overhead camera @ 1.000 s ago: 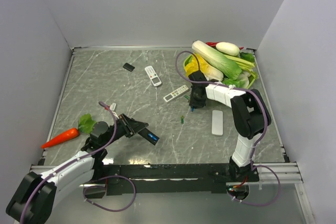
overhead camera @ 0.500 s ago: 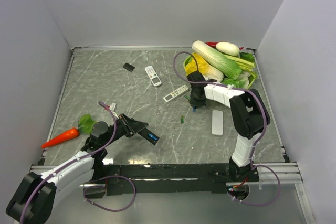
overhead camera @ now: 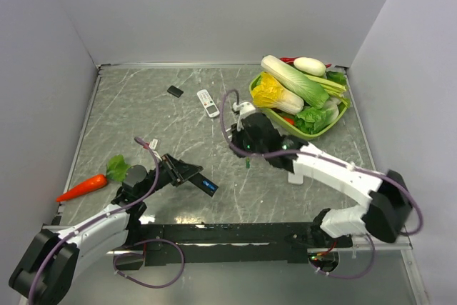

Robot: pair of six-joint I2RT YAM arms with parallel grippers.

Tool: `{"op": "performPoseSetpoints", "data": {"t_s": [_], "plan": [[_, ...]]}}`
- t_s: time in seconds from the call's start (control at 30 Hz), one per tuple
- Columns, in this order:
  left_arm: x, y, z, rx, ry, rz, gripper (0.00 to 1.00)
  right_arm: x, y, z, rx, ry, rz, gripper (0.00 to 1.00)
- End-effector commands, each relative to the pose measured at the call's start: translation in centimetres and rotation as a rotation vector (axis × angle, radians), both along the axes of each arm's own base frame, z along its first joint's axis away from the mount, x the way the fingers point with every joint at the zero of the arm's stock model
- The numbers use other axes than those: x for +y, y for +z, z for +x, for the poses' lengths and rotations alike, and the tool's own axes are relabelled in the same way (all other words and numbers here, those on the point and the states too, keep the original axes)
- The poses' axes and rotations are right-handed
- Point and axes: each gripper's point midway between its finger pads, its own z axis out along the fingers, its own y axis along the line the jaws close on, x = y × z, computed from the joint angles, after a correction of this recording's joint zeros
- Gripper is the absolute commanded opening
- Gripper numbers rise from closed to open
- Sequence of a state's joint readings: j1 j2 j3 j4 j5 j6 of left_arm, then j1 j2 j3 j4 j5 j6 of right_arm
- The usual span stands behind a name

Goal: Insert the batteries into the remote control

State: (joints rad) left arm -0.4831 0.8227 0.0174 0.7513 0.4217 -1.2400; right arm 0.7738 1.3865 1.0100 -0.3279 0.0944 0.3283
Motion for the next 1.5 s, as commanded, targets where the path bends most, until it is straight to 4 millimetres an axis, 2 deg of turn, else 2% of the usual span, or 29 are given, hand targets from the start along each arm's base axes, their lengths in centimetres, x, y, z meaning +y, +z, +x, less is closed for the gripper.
{"op": "performPoseSetpoints", "data": {"t_s": [0.0,0.07,0.1,0.2,0.5,0.87,1.1,1.47], "plan": [[0.2,-0.3,-1.0,-0.003,-0.013,-0.030,0.01,5.5,8.0,-3.5,-0.275,0.269,0.227,0.00],[0.3,0.3,-0.8,-0.016,-0.005,-0.041,0.01,7.1,9.0,-6.1,-0.306,0.374,0.273,0.00],[0.3,0.3,-0.8,-0.010,-0.004,-0.044,0.01,7.9,10.0,-6.6,-0.344,0.405,0.307,0.00],[0.3,1.1,-0.9,-0.023,-0.002,-0.061,0.01,9.4,10.7,-9.0,-0.386,0.512,0.353,0.00],[0.6,2.4,-0.8,-0.013,0.023,-0.111,0.01,11.4,10.1,-13.1,-0.400,0.675,0.389,0.00],[1.2,2.9,-0.5,0.024,0.069,-0.151,0.01,11.7,7.7,-13.9,-0.365,0.713,0.325,0.00],[1.3,3.4,-0.5,0.018,0.071,-0.164,0.01,11.5,5.3,-14.2,-0.318,0.725,0.267,0.00],[1.4,3.6,-0.5,0.007,0.077,-0.169,0.01,11.3,4.0,-14.7,-0.279,0.754,0.199,0.00]]}}
